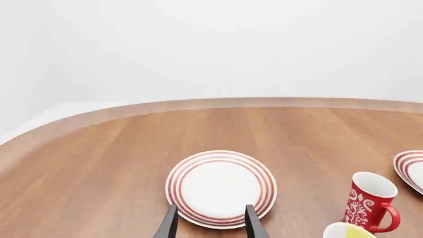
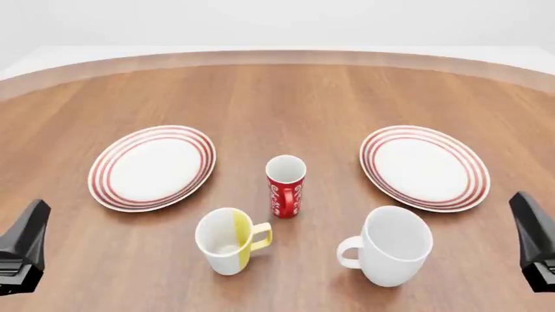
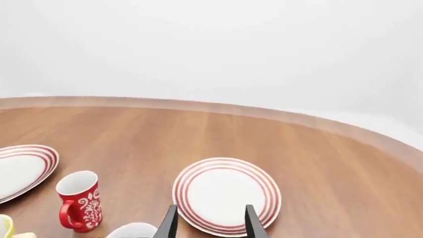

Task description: Put the red mug on the left plate.

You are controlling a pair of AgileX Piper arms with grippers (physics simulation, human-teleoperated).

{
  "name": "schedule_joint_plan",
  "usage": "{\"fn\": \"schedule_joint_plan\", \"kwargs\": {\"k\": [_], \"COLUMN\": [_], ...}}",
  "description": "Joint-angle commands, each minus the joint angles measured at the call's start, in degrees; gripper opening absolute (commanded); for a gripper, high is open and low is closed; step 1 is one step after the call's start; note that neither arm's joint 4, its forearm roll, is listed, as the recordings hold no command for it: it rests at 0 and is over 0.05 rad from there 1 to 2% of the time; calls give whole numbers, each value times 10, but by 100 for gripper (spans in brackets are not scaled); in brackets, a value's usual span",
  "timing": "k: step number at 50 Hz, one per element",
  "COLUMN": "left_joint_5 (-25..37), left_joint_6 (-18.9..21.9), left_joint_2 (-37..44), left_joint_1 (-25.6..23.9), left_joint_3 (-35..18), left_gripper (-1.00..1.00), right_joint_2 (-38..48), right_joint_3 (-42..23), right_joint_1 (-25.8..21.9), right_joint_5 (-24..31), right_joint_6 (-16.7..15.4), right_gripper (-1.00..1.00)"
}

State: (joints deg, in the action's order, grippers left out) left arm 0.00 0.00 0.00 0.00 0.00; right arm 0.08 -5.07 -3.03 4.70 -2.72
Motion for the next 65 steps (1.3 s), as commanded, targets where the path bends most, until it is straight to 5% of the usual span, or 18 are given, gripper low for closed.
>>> {"fn": "schedule_joint_plan", "kwargs": {"k": [1,31,65], "left_joint_5": [0,0,0], "left_joint_6": [0,0,0], "left_joint_2": [0,0,0], "left_joint_1": [0,0,0], "left_joint_3": [0,0,0], "left_gripper": [100,100,100], "right_joint_2": [5,232,394], "right_joint_3": [-30,-98,-172], "right_joint_1": [-18,-144,-251], "right_joint_5": [36,-80,-102], "right_joint_6": [-12,-30,-31], "right_gripper": [100,100,100]}}
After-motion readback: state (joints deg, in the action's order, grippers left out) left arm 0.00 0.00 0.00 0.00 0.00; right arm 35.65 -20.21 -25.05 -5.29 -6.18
